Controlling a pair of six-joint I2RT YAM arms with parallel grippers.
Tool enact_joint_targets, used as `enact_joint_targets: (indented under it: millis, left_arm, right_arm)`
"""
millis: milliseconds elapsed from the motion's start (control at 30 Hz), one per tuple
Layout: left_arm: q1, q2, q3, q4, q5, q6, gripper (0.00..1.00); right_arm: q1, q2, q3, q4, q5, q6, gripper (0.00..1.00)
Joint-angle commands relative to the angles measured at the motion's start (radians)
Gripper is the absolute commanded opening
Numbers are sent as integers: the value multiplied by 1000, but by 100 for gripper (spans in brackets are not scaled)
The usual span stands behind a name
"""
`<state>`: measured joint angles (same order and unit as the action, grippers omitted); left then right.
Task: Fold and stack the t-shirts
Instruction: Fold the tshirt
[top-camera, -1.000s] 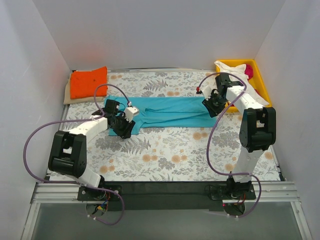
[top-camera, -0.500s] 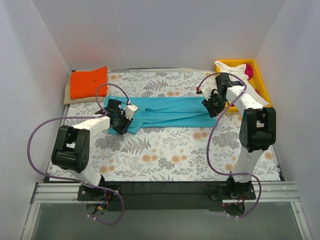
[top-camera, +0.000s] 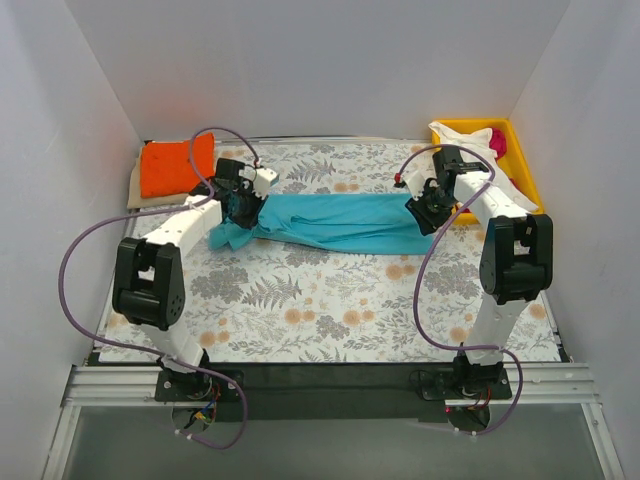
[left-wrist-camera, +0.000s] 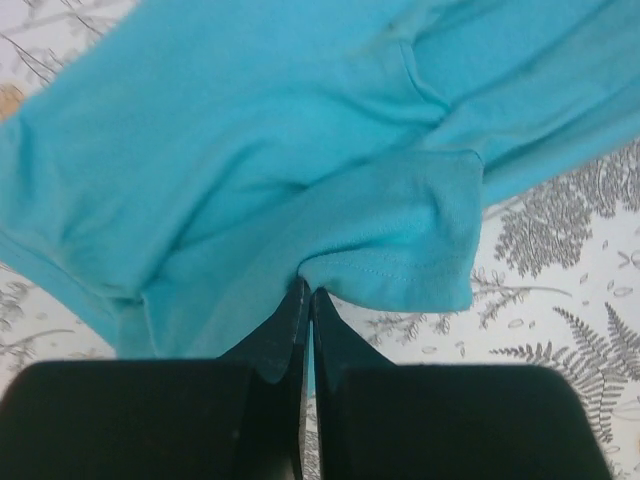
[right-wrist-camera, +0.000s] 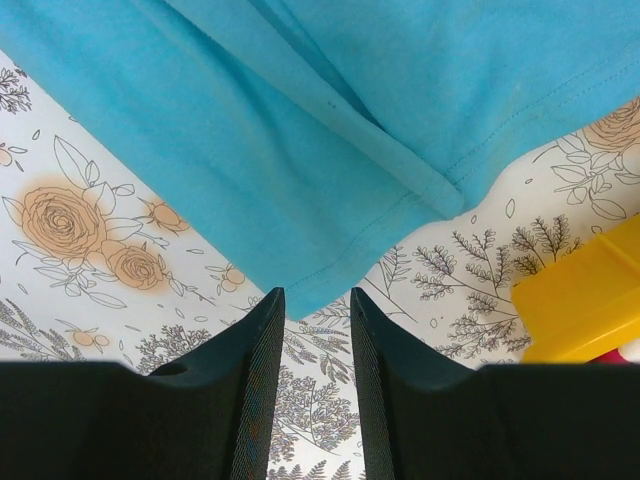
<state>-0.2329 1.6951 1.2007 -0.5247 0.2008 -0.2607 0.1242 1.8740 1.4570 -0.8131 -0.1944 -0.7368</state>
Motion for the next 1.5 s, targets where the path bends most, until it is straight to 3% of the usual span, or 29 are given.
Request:
enact_joint_targets:
  millis: [0, 167, 267, 467, 600, 1000, 1233, 1333, 1467]
  left_arm:
    - [17, 72, 108, 2, -6, -12, 0]
    - [23, 219, 275, -21, -3, 6, 0]
    - [26, 275, 367, -127, 41, 37, 0]
    - [37, 158, 189, -124, 126, 81, 0]
    - [37, 149, 201, -155, 155, 72, 0]
    - [41, 365, 555, -238, 69, 81, 1]
    - [72, 468, 608, -155, 37, 45, 20]
    - [104, 476, 648, -162, 83, 6, 34]
    - [129, 368, 553, -100, 126, -32, 37]
  right_arm:
    - [-6, 11, 20, -15, -19, -10, 34]
    - [-6, 22, 32, -14, -19, -10, 35]
    - [-5, 22, 36, -17, -16, -13, 35]
    - [-5, 14, 34, -21, -25, -23, 35]
    - [-6, 16, 34, -23, -28, -23, 35]
    - [-5, 22, 40, -26, -25, -23, 35]
    - [-5, 36, 40, -28, -34, -16, 36]
    - [-5, 34, 32, -29, -39, -13, 36]
    - [-5, 25, 28, -29, -45, -7, 36]
